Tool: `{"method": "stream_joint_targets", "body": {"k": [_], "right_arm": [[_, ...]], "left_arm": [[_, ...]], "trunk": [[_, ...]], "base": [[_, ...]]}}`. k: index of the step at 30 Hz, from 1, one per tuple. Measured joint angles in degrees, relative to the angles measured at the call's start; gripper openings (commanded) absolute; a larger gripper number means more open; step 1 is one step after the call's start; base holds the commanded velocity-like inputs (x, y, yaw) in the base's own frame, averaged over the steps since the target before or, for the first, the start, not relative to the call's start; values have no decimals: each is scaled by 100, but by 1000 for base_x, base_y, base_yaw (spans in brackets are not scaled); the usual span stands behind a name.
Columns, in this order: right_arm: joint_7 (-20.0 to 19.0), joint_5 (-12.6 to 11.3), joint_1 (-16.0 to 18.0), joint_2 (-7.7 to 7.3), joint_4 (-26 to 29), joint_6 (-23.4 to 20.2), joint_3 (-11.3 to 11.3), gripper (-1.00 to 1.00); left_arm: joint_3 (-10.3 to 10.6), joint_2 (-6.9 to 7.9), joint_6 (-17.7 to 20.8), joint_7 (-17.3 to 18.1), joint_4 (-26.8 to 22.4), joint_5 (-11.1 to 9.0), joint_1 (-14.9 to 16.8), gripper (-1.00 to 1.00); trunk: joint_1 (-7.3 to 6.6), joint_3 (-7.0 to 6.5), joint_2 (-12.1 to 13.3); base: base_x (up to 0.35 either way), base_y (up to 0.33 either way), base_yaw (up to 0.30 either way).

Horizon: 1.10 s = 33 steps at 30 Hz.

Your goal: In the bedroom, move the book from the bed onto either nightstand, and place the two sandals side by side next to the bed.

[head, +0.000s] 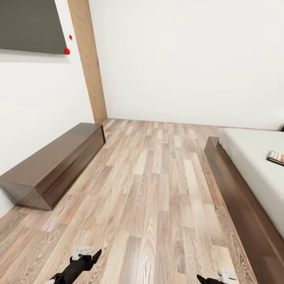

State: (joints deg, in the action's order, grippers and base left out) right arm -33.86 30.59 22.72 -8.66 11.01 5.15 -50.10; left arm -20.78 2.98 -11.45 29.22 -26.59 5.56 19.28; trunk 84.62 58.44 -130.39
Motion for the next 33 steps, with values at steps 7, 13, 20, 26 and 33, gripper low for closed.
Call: {"method": "stream_joint_targets", "body": {"k": [7, 13, 20, 26, 33], "right_arm": [[-3, 3, 0, 0, -1, 0, 0, 100], [3, 7, 0, 4, -4, 0, 0, 100], [2, 8, 0, 3, -4, 0, 0, 100], [-1, 9, 0, 1, -8, 0, 0, 100], [-1, 9, 0, 3, -7, 0, 0, 100]], "left_arm": [[3, -2, 0, 0, 0, 0, 0, 100], [1, -3, 0, 0, 0, 0, 0, 100], [2, -2, 0, 0, 0, 0, 0, 100], [3, -2, 0, 0, 0, 0, 0, 100], [3, -2, 0, 0, 0, 0, 0, 100]], "trunk": [[0, 0, 0], [0, 0, 0], [0, 0, 0], [0, 0, 0], [0, 0, 0]], "base": [[335, 73, 0], [335, 79, 0], [335, 79, 0], [335, 76, 0], [335, 16, 0]]}}
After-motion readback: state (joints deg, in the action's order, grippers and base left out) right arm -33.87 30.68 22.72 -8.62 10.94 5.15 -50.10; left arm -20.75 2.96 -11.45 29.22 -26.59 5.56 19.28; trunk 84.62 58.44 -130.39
